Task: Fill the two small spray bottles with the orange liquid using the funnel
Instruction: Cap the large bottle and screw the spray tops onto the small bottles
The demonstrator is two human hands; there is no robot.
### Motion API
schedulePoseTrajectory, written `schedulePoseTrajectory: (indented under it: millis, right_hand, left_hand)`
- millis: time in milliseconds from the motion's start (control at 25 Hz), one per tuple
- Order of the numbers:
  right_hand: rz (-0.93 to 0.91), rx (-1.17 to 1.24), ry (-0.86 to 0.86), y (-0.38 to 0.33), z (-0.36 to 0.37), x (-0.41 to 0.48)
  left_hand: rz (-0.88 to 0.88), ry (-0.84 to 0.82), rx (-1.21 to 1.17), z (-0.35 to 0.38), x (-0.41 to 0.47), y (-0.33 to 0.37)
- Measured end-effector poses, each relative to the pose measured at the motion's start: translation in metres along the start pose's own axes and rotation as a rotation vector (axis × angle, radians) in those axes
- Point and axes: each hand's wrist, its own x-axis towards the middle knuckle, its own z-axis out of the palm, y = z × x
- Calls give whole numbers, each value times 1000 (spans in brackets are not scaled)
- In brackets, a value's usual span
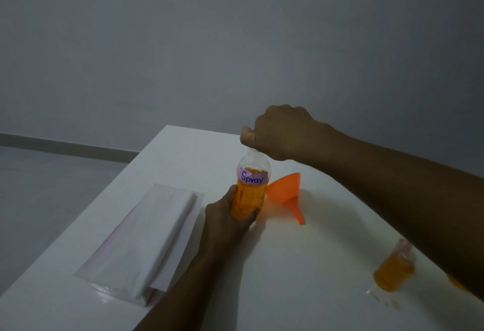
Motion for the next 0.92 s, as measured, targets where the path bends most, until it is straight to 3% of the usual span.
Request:
schedulePoseTrajectory:
  millis: [280, 440, 720, 920]
  right_hand:
    - [-284, 98, 158, 23, 10, -2]
    - [-202, 115, 242, 17, 19, 5]
    - [42, 200, 142, 1, 14, -3]
    - [171, 584, 74, 10, 21, -30]
  left_hand:
    - [37, 13, 7, 0, 1, -1]
    - [36, 25, -2, 3, 2, -1]
    - [30, 44, -9, 3, 2, 2]
    - [-50, 20, 8, 6, 10, 5]
